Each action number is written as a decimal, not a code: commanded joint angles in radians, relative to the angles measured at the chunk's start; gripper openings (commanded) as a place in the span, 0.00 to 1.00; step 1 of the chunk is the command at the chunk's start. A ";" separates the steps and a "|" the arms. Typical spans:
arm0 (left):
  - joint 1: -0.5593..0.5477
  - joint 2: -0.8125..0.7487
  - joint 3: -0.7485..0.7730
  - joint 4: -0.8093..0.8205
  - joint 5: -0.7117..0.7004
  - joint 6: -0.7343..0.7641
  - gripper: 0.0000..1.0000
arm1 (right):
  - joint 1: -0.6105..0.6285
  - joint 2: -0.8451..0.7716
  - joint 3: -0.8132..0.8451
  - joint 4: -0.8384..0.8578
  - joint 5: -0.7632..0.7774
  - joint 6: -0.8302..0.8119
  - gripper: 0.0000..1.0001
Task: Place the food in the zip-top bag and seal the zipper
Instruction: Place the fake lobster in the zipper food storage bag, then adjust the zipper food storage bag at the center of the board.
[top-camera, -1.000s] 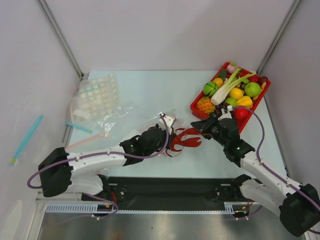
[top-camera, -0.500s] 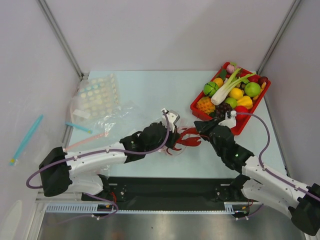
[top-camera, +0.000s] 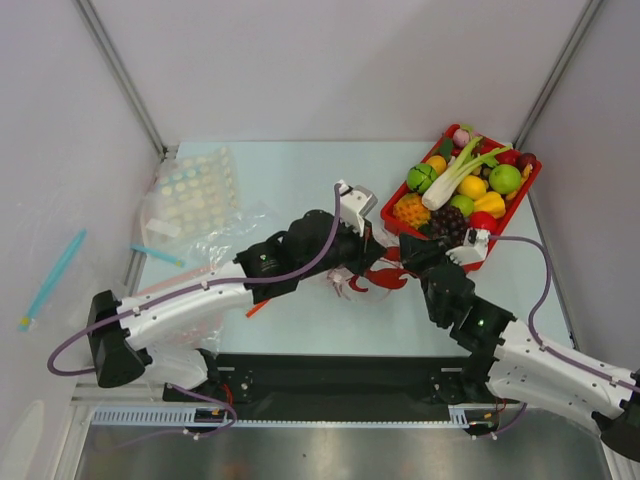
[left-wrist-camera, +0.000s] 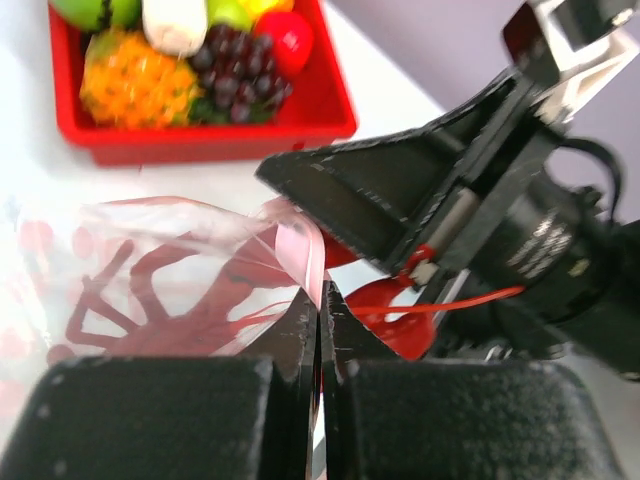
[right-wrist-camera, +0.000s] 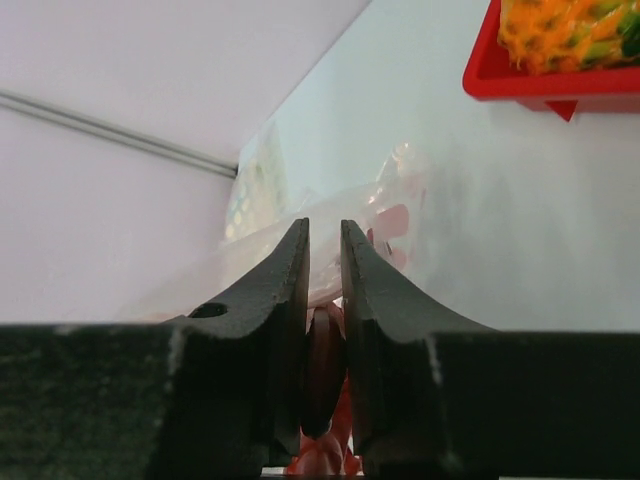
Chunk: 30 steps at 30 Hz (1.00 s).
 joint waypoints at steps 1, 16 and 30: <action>-0.001 -0.011 0.094 0.001 0.041 -0.022 0.00 | 0.006 0.038 0.110 0.015 0.131 -0.054 0.09; 0.237 -0.182 -0.153 0.108 0.084 -0.097 0.00 | 0.008 0.041 0.240 -0.075 0.034 -0.307 0.63; 0.246 -0.303 -0.235 0.125 -0.037 -0.090 0.01 | -0.020 0.101 0.232 -0.091 -0.515 -0.492 0.51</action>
